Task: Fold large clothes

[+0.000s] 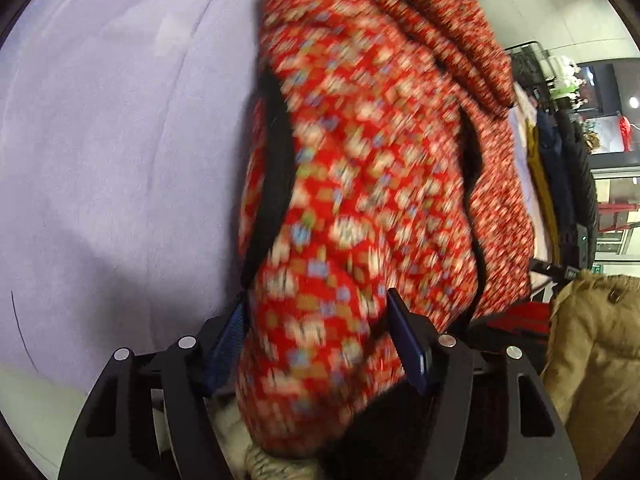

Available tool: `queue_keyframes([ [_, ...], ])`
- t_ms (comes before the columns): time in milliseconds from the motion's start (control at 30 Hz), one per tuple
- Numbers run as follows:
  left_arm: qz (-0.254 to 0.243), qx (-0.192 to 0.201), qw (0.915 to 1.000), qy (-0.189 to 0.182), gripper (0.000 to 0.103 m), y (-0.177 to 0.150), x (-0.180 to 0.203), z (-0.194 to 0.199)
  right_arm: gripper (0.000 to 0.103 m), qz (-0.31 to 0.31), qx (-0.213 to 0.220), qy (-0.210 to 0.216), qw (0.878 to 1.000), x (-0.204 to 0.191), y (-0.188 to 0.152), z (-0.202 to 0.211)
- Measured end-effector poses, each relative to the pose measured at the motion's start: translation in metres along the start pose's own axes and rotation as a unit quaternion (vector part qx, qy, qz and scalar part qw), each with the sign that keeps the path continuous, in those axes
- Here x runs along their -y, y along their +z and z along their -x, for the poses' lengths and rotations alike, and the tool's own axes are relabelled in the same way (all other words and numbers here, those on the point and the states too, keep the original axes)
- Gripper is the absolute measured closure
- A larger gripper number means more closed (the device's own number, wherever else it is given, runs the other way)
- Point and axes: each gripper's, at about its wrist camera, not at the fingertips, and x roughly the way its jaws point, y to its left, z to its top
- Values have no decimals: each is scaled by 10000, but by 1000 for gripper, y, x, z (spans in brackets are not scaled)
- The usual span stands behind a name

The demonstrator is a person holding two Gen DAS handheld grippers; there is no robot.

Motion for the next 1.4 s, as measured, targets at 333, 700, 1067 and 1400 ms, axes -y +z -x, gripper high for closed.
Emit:
queue_keyframes([
  [333, 142, 72, 9998, 119, 36, -12, 10, -20, 14, -71, -297, -299, 9991, 5, -3, -15],
  [700, -184, -202, 9993, -252, 75, -27, 24, -5, 82, 617, -561, -526, 9951, -21, -24, 0],
  [1067, -106, -391, 9985, -359, 83, -24, 30, 0, 86, 198, -505, -18, 9985, -26, -35, 10],
  [1400, -595, 871, 9909, -835, 84, 58, 88, 56, 87, 645, 375, 1036, 9918, -83, 52, 55],
])
